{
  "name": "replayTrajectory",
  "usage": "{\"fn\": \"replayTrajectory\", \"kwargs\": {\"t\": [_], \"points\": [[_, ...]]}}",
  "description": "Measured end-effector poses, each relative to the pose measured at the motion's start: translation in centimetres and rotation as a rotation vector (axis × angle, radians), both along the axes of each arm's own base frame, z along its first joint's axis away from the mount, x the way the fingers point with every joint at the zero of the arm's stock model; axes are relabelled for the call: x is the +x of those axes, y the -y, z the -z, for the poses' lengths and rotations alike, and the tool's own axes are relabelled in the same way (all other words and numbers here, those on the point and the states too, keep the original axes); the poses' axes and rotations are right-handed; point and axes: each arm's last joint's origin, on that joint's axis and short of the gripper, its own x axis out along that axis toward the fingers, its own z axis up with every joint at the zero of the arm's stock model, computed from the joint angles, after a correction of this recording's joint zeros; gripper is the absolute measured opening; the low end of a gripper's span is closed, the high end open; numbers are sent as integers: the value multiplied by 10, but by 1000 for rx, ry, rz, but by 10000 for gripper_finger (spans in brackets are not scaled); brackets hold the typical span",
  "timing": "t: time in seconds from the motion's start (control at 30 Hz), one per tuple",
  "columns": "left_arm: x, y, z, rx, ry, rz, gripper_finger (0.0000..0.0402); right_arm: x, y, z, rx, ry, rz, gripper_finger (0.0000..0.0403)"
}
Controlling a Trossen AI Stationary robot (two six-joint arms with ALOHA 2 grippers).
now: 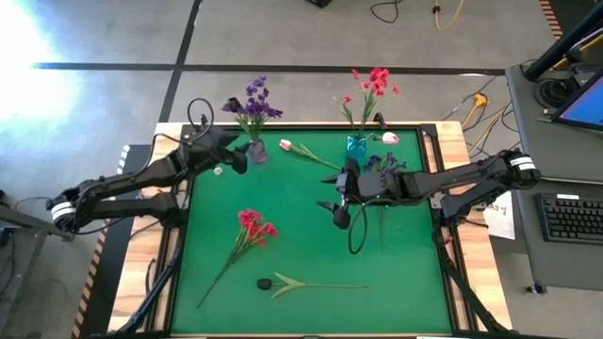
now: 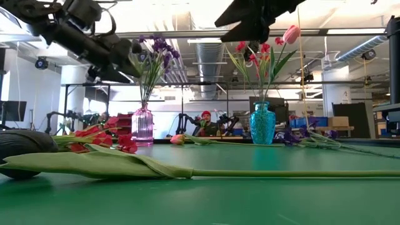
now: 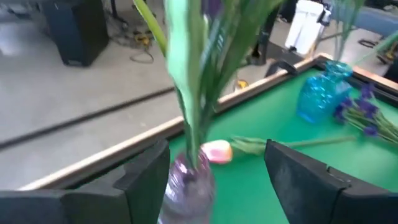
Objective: Sort flowers into vase by color
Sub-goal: Put the violet flowers into the violet vase
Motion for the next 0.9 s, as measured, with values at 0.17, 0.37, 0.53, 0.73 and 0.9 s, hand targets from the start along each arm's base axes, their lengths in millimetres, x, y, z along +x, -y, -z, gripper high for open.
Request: {"fn": "replayTrajectory", "kwargs": {"t": [0.17, 0.37, 0.53, 0.73, 0.9], "points": [[0, 15, 1, -68, 6, 52, 251, -5, 4, 8, 34, -89, 68, 294], [5, 33, 4, -137, 17, 128, 251, -17, 17, 25, 200, -247, 252, 281], [10, 45, 5, -162, 16, 188, 251, -36, 22, 41, 295, -451, 400, 276], [14, 53, 6, -167, 9, 240, 251, -59, 21, 51, 400, -660, 556, 289], [16, 57, 4, -158, 32, 262, 251, -69, 20, 61, 470, -734, 617, 317]]}}
